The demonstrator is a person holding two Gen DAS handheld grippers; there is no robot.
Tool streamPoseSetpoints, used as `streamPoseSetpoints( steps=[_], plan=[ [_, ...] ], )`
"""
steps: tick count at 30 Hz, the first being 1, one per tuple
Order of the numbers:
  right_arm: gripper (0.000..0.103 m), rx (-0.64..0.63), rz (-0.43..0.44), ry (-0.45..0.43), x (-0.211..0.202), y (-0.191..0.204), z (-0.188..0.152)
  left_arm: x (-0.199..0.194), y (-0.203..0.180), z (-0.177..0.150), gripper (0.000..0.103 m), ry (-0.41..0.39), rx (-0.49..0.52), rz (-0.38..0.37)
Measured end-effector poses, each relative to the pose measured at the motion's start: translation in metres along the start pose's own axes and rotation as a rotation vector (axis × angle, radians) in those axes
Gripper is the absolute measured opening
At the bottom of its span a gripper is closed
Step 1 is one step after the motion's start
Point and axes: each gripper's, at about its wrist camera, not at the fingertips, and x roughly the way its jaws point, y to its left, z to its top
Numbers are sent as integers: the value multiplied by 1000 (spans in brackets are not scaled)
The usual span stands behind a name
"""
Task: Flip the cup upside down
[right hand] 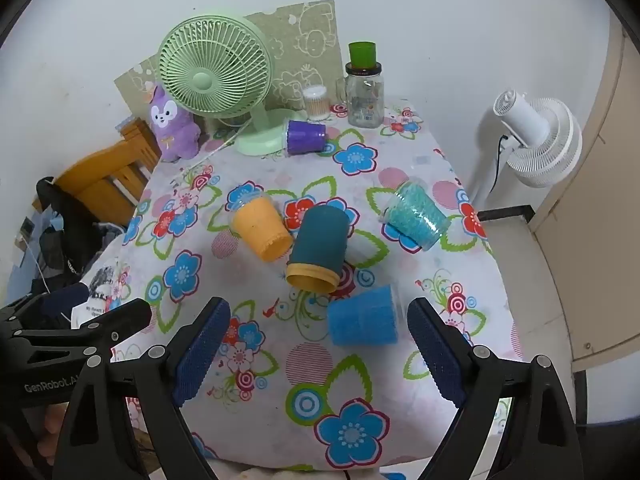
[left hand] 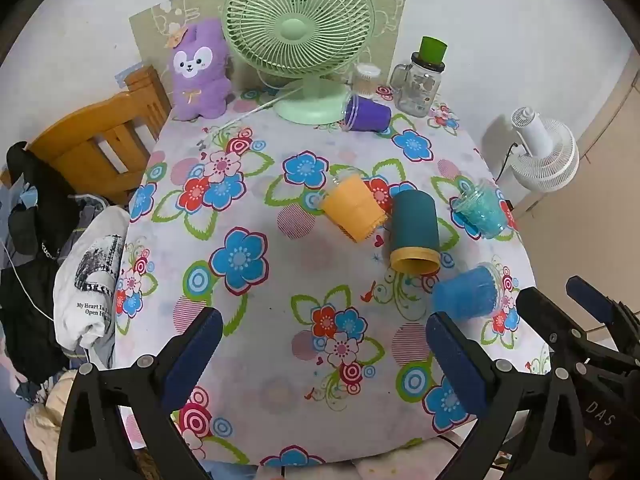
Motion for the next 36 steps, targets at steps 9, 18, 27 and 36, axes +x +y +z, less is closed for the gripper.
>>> streamPoseSetpoints(
  steps=[9,18,27,36],
  plan=[
    [92,-2,-10,12,-4,-3,-3,-3,-2,0,102,-13,14,29],
    [92,-11,-17,6,-9,-4,-7,-5,-4,-2,102,-16,16,34],
    [92,-14,-19,6,-9,-3,-9,-12,-9,-3,102,-21,17,36],
    [92,-11,-15,15,-9,-4,-8,-18,-8,-5,102,-23,27,38]
  ],
)
